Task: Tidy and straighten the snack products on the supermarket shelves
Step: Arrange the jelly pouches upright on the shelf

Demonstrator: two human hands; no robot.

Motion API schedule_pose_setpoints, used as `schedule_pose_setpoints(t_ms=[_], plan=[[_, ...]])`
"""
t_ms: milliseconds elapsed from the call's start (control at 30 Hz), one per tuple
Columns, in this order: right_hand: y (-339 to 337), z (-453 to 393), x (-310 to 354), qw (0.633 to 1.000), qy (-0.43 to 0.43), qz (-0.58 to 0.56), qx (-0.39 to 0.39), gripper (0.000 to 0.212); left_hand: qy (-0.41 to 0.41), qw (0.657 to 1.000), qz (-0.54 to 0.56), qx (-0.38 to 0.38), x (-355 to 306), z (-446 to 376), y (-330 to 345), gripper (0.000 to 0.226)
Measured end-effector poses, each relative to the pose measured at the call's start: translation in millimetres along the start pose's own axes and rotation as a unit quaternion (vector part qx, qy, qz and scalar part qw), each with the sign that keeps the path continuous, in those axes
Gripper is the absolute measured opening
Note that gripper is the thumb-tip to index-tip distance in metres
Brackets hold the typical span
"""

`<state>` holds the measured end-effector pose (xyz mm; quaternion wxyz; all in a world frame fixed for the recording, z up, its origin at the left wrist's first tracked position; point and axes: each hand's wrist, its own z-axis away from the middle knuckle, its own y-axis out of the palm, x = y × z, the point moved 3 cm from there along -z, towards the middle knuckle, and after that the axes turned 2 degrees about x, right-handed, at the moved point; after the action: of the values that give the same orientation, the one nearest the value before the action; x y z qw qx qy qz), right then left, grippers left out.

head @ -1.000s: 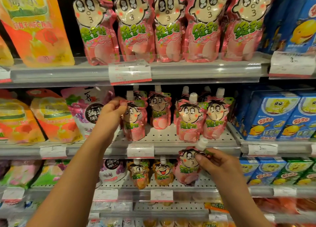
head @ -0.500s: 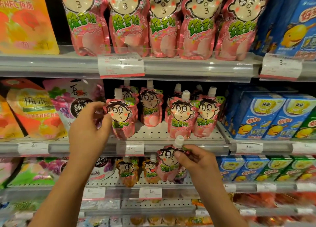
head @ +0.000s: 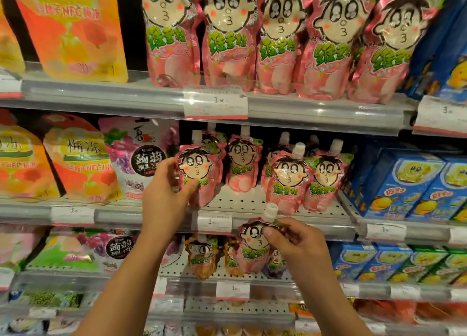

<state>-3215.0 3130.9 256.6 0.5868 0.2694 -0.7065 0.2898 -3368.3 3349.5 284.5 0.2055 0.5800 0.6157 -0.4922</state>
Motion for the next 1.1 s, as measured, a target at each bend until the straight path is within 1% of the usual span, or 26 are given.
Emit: schedule_pose_setpoints(t_ms=[133,233,300,367,433,533,633,700,800,833,900,967,1100], plan=[[-3.5,4.6,0.1,1.000,0.004,0.003,-0.010,0.010,0.012,0.999,-0.006,0.032,1.2,-8.7,2.9,0.030],[-6.6,6.8,2.0,1.000,0.004,0.006,-0.018,0.012,-0.004,0.997,0.024,0.077,6.5,-16.6,1.1,0.023],[-7.8,6.8,4.1,1.000,0.001,0.010,-0.018,0.011,-0.004,0.994,0.031,0.102,8.7,-19.0,-0.9,0.022],[-8.2,5.6,6.7,1.000,-0.007,0.016,-0.017,0.009,0.001,0.993,0.035,0.110,8.0,-19.3,-2.3,0.024],[-7.7,5.1,10.3,1.000,-0.020,0.017,-0.015,0.010,-0.001,0.993,0.041,0.109,5.2,-18.0,-4.1,0.032],[-7.2,4.1,15.8,0.999,-0.032,0.027,-0.016,0.013,-0.021,0.994,0.025,0.105,3.3,-15.9,-5.0,0.039],[-7.5,2.0,20.3,0.998,-0.043,0.035,-0.025,0.018,-0.026,0.996,-0.007,0.083,4.9,-13.1,-6.4,0.056],[-7.3,0.5,22.2,0.997,-0.045,0.045,-0.035,0.020,0.000,0.998,-0.026,0.052,4.8,-4.7,-9.0,0.054],[-7.0,-4.6,25.1,0.996,-0.049,0.064,-0.046,0.006,0.042,0.997,-0.061,-0.001,7.4,17.2,-10.8,0.048],[-5.7,-6.2,27.6,0.995,-0.056,0.071,-0.044,0.004,0.062,0.995,-0.079,-0.020,9.1,27.2,-9.7,0.044],[-2.3,-11.4,33.8,0.995,-0.064,0.068,-0.046,0.003,0.129,0.984,-0.116,-0.043,15.3,47.2,-4.8,0.036],[2.7,-17.4,41.1,0.994,-0.073,0.062,-0.052,0.005,0.184,0.972,-0.139,-0.036,29.1,64.7,3.7,0.040],[17.7,-29.3,57.6,0.984,-0.130,0.091,-0.084,0.001,0.219,0.951,-0.215,0.026,61.5,83.6,21.1,0.057]])
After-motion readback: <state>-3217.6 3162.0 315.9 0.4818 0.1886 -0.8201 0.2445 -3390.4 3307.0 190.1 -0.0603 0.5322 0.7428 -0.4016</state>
